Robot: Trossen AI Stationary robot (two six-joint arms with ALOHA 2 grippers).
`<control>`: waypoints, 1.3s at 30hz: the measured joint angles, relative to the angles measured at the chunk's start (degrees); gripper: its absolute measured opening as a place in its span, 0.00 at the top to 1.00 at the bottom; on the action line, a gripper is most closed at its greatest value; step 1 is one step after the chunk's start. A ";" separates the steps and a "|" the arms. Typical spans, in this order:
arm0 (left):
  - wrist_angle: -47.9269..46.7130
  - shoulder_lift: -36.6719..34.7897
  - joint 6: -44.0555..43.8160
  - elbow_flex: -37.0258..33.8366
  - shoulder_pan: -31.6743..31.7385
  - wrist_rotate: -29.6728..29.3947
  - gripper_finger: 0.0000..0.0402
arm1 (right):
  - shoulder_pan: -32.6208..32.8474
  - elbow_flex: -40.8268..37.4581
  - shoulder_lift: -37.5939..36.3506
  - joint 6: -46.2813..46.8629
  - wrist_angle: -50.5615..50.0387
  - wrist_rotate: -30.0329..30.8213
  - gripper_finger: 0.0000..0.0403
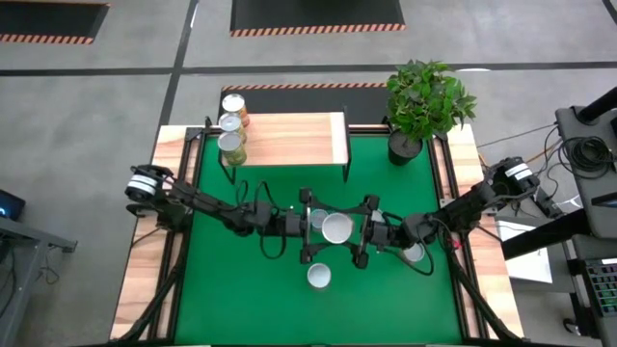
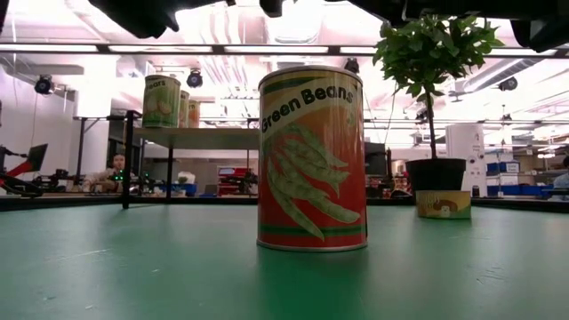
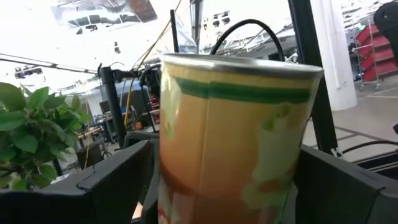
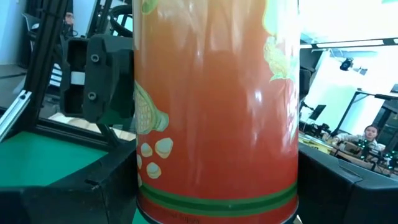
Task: Pick and place cans onto a shelf
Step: Put the corn can on the shelf
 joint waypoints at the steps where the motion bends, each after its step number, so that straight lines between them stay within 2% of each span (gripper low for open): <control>1: -0.01 0.16 -0.02 0.16 0.00 -0.03 0.14 | 0.00 0.00 -0.06 0.06 -0.01 0.00 0.22; 9: -0.61 0.20 -0.09 0.12 -0.03 -0.24 0.29 | 0.00 0.00 -0.09 0.83 -0.52 0.30 0.17; 17: -7.70 -4.17 2.79 -1.04 -0.64 -4.88 0.27 | 0.47 0.00 -1.84 1.86 -3.40 6.46 0.10; 23: -19.45 -13.31 2.42 -5.30 -0.85 -9.48 0.27 | 1.16 0.16 -9.03 6.18 -15.13 8.62 0.10; 26: -22.09 -18.00 0.79 -8.44 -0.85 -11.78 0.27 | 1.14 2.42 -12.04 9.31 -24.09 9.38 0.10; 29: -22.07 -20.97 -0.75 -11.52 -0.81 -13.43 0.27 | 1.03 5.77 -12.38 10.14 -28.47 9.27 0.10; 34: -19.76 -22.61 -0.74 -13.76 -0.81 -13.45 0.27 | -0.16 11.79 -9.73 9.95 -32.12 8.80 0.10; 39: -20.15 -22.50 0.90 -13.52 -0.81 -13.66 0.27 | -2.54 17.55 -5.01 11.70 -34.97 5.46 0.10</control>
